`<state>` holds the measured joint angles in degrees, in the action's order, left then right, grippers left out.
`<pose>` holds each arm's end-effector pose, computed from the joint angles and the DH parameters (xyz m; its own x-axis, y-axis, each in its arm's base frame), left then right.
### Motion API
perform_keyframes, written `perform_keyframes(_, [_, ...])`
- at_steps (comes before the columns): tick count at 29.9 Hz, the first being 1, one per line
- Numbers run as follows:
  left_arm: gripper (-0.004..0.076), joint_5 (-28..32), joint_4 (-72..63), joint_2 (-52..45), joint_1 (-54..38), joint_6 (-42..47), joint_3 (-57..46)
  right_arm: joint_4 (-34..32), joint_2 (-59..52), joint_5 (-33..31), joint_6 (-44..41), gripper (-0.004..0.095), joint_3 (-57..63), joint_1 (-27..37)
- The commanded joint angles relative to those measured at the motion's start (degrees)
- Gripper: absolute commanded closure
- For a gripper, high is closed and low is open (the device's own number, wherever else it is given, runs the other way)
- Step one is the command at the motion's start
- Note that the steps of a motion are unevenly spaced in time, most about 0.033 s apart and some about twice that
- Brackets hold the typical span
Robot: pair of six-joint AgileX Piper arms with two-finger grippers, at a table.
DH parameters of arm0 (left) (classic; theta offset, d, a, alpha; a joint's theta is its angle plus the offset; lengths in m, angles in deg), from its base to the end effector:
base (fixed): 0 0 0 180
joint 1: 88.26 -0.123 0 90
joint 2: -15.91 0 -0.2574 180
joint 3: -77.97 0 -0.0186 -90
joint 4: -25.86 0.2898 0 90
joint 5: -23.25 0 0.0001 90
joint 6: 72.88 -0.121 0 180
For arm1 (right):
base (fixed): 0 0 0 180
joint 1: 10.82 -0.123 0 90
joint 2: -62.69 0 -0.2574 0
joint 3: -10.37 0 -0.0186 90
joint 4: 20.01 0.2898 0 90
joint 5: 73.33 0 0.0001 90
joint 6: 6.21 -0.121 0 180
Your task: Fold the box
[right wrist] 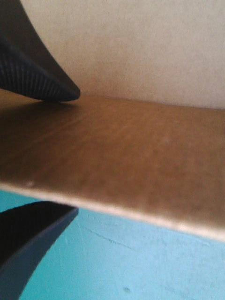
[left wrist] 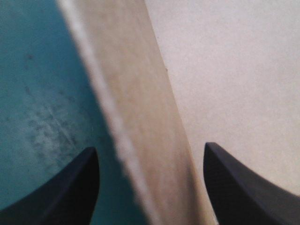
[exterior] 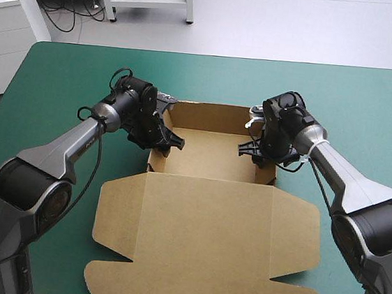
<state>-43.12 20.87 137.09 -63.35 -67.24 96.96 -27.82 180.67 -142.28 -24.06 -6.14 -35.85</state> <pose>0.3990 -0.1959 0.1820 -0.9386 0.2897 -0.1875 0.3122 0.9443 -0.1040 0.3950 0.1675 0.1926 -0.9662 -0.1673 -0.1961 -0.1549 0.9849 -0.0768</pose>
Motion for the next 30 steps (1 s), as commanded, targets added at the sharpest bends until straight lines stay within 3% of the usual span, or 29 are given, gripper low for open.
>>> perform_keyframes(1, [0.0248,0.6,-1.0,-2.7,0.4,0.1,1.3,-1.0,-2.1,-0.5,-0.5,0.0319,-1.7,0.2])
perform_keyframes(6, [0.0248,-0.2,-0.8,-2.8,0.4,0.1,2.9,-0.8,-2.1,-2.9,-0.3,0.0319,-5.8,0.2])
perform_keyframes(15, [0.0248,-7.2,0.2,-3.3,0.4,-0.2,14.2,-1.3,-2.5,-2.9,-0.3,0.0319,-17.2,0.2])
perform_keyframes(24, [0.0249,-7.2,2.6,-6.3,0.4,-0.6,23.7,-3.7,-7.6,-2.9,1.3,0.0319,-20.4,0.5])
perform_keyframes(28, [0.0307,-7.2,10.3,-10.5,0.4,-0.7,26.3,-1.3,-10.4,-2.9,1.3,0.0319,-20.4,2.0])
perform_keyframes(30, [0.0381,-7.2,15.1,-13.8,0.4,-0.7,26.4,0.7,-11.0,-3.0,1.3,0.0319,-20.4,3.3])
